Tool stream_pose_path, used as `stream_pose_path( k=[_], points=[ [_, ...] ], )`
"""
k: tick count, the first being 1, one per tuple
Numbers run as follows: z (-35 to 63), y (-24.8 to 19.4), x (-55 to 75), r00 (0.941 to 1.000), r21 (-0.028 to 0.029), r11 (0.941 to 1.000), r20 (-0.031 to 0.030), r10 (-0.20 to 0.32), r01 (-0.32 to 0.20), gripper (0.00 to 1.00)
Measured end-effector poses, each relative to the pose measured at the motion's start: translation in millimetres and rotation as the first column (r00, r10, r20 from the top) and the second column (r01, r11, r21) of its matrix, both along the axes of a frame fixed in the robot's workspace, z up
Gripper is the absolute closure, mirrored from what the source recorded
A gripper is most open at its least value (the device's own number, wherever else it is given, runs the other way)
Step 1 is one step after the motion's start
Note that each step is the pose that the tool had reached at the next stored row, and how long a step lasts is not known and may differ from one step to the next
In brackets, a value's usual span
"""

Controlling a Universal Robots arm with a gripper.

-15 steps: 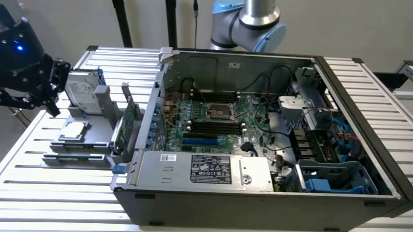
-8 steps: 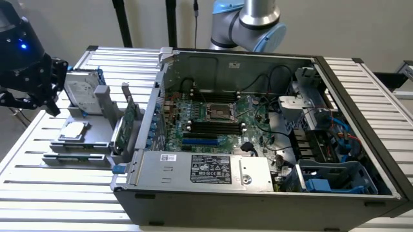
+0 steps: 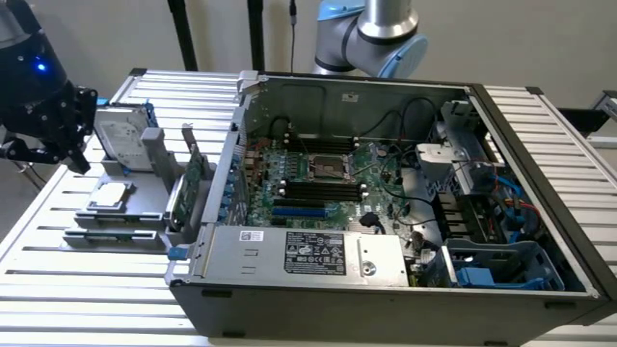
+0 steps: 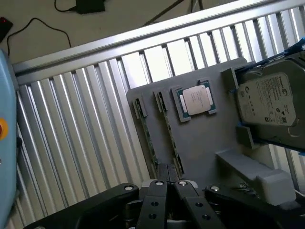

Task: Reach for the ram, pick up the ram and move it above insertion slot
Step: 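Pick up the ram and move it above insertion slot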

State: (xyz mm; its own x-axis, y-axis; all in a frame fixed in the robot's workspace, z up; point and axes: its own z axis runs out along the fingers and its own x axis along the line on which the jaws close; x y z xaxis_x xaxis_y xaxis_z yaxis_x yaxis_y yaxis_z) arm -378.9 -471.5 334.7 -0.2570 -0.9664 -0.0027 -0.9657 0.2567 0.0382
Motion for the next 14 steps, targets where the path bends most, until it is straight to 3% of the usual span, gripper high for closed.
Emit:
stream_pose_path(
  k=[4, 8, 13, 14],
  points=[
    [-1.1, 0.0, 0.0, 0.9974, -0.0001, 0.9974, -0.0001, 0.072, -0.072, 0.89],
    [-1.8, 0.0, -0.1, 0.9898, -0.0003, 0.9898, 0.002, 0.142, -0.142, 0.89],
    [-2.0, 0.0, 1.9, 0.9855, 0.0006, 0.9855, 0.006, 0.17, -0.17, 0.88],
    [-2.1, 0.0, 2.4, 0.9853, 0.0005, 0.9853, 0.0059, 0.171, -0.171, 0.82]
  ],
)
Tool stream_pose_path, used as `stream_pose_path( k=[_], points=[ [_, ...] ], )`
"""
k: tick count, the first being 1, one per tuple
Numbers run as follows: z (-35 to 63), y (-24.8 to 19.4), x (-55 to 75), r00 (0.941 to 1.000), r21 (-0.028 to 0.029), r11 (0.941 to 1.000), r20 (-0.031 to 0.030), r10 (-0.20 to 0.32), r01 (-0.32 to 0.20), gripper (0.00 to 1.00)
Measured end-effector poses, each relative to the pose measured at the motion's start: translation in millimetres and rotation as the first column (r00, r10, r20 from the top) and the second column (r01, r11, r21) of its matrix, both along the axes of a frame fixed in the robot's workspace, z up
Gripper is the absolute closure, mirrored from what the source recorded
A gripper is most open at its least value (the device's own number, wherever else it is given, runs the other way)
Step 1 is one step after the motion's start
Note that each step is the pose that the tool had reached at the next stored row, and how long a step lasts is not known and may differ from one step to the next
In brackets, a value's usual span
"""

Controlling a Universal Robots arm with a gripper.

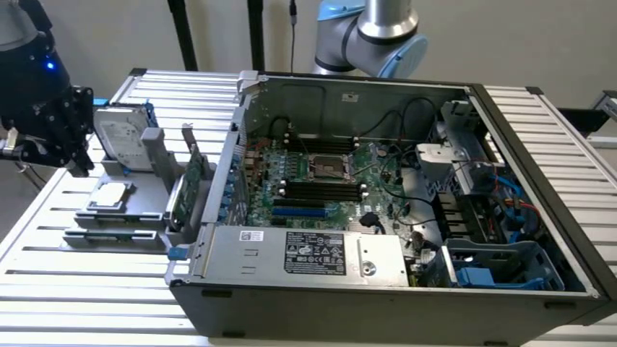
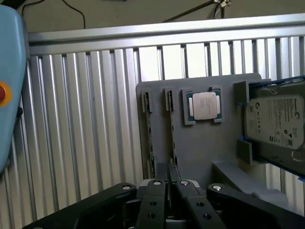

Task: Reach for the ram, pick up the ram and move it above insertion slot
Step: 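Pick up the ram and move it above insertion slot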

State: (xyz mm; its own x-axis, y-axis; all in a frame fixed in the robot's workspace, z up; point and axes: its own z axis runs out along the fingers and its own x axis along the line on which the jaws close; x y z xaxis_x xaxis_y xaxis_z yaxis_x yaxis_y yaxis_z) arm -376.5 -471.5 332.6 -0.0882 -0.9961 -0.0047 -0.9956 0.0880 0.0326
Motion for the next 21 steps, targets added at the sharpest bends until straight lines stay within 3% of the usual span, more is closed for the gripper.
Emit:
stream_pose_path(
  k=[6, 21],
  points=[
    [-7.9, 0.0, 0.6, 1.0, 0.0, 1.0, 0.0005, 0.005, -0.005, 0.58],
    [-35.1, -2.5, 0.5, 0.9996, -0.0001, 0.9996, 0.0005, 0.029, -0.029, 0.58]
  ],
)
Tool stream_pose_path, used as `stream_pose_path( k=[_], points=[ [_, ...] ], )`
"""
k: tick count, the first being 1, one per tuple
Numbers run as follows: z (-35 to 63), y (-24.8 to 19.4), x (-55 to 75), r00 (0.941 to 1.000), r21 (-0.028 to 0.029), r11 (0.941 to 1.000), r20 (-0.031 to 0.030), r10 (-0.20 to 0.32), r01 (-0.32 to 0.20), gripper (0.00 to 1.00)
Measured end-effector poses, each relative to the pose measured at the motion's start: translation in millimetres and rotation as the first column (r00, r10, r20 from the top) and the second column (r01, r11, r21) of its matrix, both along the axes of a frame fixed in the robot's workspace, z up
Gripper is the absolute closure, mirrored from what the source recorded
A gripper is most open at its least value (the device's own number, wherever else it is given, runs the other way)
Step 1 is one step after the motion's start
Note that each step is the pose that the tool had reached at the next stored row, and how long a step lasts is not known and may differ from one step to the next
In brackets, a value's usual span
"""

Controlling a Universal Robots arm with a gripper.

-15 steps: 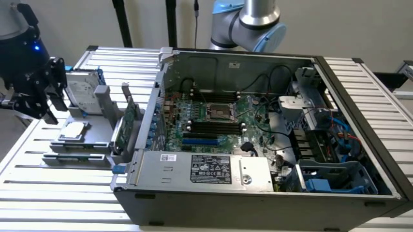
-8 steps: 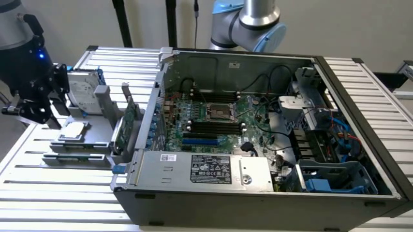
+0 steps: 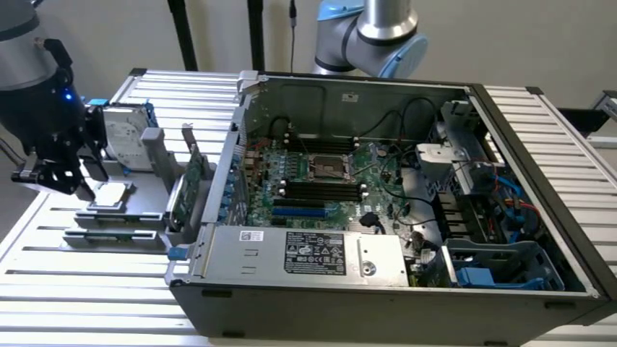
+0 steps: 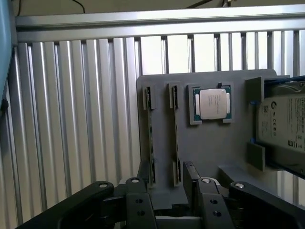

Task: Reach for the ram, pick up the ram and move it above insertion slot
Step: 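Pick up the ram and move it above insertion slot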

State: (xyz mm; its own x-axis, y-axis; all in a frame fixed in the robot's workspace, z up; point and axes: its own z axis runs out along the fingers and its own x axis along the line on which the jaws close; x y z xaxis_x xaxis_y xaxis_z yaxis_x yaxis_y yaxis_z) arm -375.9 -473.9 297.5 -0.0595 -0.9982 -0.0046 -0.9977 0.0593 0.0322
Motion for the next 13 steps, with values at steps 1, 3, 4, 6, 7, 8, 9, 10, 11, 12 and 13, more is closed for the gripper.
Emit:
stream_pose_path(
  k=[1, 3, 4, 6, 7, 8, 9, 10, 11, 12, 13],
  points=[
    [-1.9, -0.5, 0.0, 1.0, 0.0001, 1.0, 0.0001, 0.001, -0.001, 0.58],
    [-5.5, -1.4, 0.0, 1.0, 0.0001, 1.0, 0.0001, 0.003, -0.003, 0.58],
    [-7.3, -1.9, 0.0, 1.0, 0.0001, 1.0, 0.0, 0.004, -0.004, 0.58],
    [-10.9, -2.8, 0.0, 1.0, 0.0, 1.0, 0.0, 0.006, -0.006, 0.58],
    [-12.8, -3.2, 0.0, 1.0, 0.0001, 1.0, 0.0001, 0.007, -0.007, 0.58],
    [-14.5, -3.7, 0.0, 1.0, 0.0, 1.0, 0.0, 0.008, -0.008, 0.58],
    [-16.4, -4.1, 0.0, 1.0, 0.0001, 1.0, 0.0, 0.009, -0.009, 0.58],
    [-18.2, -4.5, 0.0, 0.9999, 0.0001, 0.9999, 0.0001, 0.011, -0.011, 0.58],
    [-20.1, -5.0, 0.0, 0.9999, 0.0001, 0.9999, 0.0, 0.012, -0.012, 0.58],
    [-21.9, -5.4, 0.0, 0.9999, 0.0001, 0.9999, 0.0, 0.013, -0.013, 0.58],
    [-23.7, -5.8, 0.0, 0.9999, 0.0002, 0.9999, 0.0002, 0.014, -0.014, 0.58]
  ],
)
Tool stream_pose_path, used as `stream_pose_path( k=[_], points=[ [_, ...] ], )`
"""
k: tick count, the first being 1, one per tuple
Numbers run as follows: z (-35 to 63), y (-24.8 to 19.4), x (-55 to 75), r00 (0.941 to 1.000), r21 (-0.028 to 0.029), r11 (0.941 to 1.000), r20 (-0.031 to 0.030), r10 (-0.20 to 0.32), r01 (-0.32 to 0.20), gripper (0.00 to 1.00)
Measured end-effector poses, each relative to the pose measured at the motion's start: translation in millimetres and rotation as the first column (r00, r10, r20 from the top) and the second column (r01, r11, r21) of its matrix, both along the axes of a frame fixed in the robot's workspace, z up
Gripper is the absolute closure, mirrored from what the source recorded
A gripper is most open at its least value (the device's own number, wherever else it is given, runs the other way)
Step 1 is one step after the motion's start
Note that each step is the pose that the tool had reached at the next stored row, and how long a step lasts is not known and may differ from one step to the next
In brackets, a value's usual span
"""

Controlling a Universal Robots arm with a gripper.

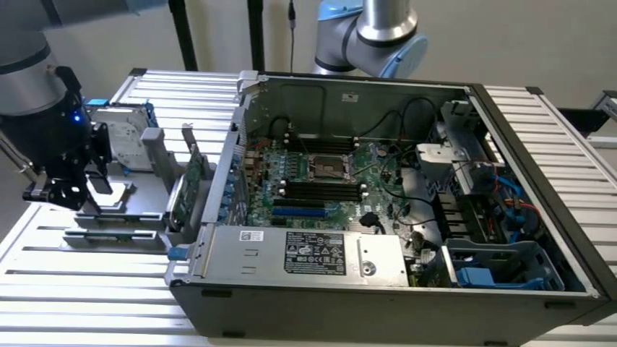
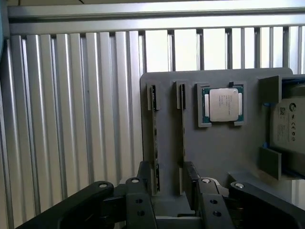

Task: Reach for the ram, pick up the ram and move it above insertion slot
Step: 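Pick up the ram and move it above insertion slot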

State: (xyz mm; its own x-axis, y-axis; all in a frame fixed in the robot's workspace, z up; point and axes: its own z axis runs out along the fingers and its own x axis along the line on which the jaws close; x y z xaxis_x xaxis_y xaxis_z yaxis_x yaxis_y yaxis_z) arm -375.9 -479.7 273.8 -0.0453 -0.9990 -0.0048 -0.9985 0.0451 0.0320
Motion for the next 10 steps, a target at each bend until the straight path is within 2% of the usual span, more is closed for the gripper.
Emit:
stream_pose_path(
  k=[10],
  points=[
    [-18.1, -4.6, 0.0, 1.0, -0.0002, 1.0, -0.0002, 0.01, -0.01, 0.58]
  ],
)
